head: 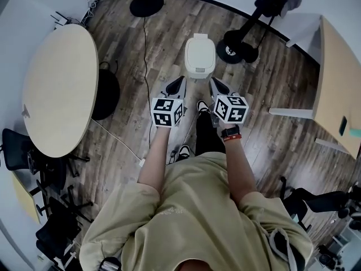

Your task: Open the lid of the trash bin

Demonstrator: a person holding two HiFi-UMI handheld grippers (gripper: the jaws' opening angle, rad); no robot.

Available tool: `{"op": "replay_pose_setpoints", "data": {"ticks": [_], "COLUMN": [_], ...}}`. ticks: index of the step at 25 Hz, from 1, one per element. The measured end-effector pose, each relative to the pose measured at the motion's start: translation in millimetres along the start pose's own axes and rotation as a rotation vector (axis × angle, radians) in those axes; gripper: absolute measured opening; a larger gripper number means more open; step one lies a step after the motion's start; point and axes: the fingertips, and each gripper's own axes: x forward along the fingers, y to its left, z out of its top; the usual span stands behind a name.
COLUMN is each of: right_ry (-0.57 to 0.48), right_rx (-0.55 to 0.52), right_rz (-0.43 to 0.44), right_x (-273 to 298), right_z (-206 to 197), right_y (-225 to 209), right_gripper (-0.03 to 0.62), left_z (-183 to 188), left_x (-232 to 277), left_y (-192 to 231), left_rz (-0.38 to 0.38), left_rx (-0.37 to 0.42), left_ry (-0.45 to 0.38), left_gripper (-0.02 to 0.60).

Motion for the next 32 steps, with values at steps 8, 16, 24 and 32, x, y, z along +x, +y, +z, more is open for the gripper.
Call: {"op": "replay_pose_setpoints", "data": {"ticks": [8,16,24,32], "right_ry": [0.069,0.153,0.228,0.298], "right_rx": [0.161,0.172,0.205,0.185], "right_rz": [0.05,0.052,0.108,0.108], "right_x": [50,88,124,162], "right_z": [-30,-59,-91,-119], "right_y": [-28,-55,-68,-99], "right_gripper": [0.015,0.015,0.015,0.015], "left_z": [-30,-60,-94,-123], "left_x": [49,82,108,136], "left_y": [25,43,55,74], "left_rz": [0.002,0.002,0.006,0.016], "left_rx": [-0.031,-0.066,-0.111,-0.14], "left_ry": [0.064,0.118,0.169,0.212], "left_gripper": [0.025,0.025,0.025,0.025]}}
